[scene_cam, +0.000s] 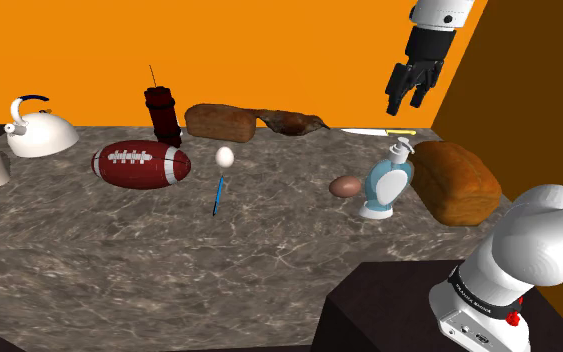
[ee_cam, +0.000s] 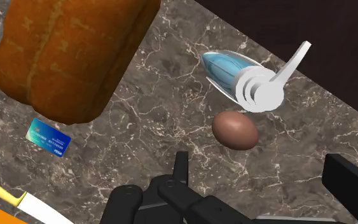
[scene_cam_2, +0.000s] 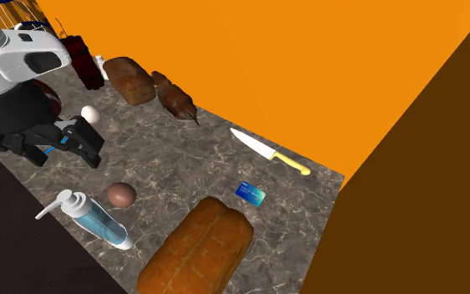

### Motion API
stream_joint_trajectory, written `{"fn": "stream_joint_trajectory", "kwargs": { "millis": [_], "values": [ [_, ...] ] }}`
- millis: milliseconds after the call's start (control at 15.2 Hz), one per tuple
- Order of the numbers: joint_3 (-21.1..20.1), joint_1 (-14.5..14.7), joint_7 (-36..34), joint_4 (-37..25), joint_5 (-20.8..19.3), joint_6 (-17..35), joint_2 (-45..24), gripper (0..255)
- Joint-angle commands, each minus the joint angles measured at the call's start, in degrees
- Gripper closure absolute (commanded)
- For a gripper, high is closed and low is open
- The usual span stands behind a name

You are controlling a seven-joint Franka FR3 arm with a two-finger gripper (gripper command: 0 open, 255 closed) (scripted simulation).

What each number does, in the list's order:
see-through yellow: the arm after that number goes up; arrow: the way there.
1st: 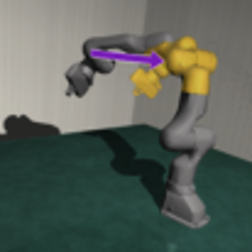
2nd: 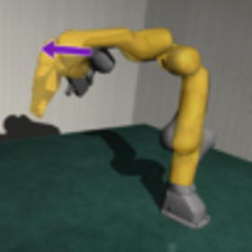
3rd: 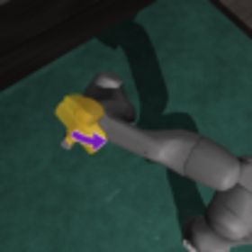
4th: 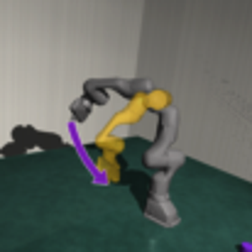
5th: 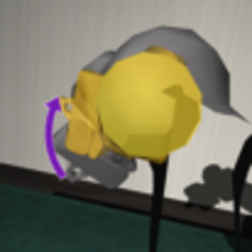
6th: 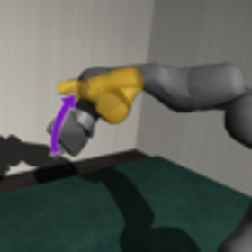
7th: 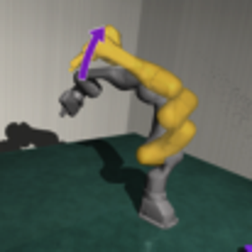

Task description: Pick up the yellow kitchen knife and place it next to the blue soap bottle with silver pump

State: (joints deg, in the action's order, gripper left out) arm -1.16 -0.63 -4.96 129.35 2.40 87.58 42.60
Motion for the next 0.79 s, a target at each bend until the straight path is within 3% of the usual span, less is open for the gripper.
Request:
{"fn": "stream_joint_trajectory", "kwargs": {
  "millis": [0,726],
  "values": [
    [0.0,0.0,0.0,0.0,0.0,0.0,0.0,0],
    [9.85,-1.06,21.44,1.36,-12.23,7.18,-11.68,0]
  ]
}}
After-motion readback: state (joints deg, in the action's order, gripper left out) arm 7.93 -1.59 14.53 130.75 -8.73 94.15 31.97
